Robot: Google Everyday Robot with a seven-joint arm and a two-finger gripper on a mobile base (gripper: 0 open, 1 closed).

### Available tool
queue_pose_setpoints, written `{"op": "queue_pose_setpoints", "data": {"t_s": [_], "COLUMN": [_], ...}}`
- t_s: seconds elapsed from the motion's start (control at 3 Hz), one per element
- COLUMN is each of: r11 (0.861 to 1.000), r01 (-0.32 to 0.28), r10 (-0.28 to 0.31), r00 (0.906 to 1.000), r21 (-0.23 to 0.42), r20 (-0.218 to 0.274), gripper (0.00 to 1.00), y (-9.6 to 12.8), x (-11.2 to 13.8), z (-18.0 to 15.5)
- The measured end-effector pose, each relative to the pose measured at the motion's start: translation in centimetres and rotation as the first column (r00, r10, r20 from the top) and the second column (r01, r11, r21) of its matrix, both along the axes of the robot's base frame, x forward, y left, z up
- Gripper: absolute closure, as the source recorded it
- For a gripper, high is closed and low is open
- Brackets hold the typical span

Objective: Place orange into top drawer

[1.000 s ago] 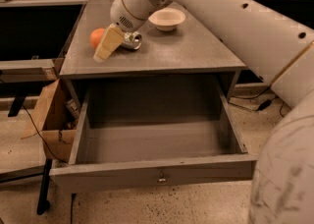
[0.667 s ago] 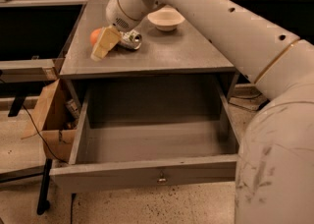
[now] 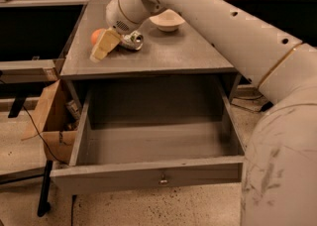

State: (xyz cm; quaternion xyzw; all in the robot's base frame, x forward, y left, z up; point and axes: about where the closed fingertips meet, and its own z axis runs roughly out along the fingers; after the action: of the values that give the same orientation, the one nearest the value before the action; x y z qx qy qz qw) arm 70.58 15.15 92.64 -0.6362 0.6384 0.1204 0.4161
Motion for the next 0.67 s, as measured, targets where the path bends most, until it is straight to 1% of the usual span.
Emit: {"op": "queue_pose_setpoints", "data": {"t_s": [0.33,0.67], "r11": [0.999,0.996], "r01": [0.003,0.017], "r10": [-0.003,-0.019], "r00": [1.0000,0.9997], "r21": [0.048,0.085], "r20": [0.005,0.017], "gripper": [0.00,0.00], "y": [2.4,4.6], "x": [1.0,2.7], "z": [-1.7,-3.6]}}
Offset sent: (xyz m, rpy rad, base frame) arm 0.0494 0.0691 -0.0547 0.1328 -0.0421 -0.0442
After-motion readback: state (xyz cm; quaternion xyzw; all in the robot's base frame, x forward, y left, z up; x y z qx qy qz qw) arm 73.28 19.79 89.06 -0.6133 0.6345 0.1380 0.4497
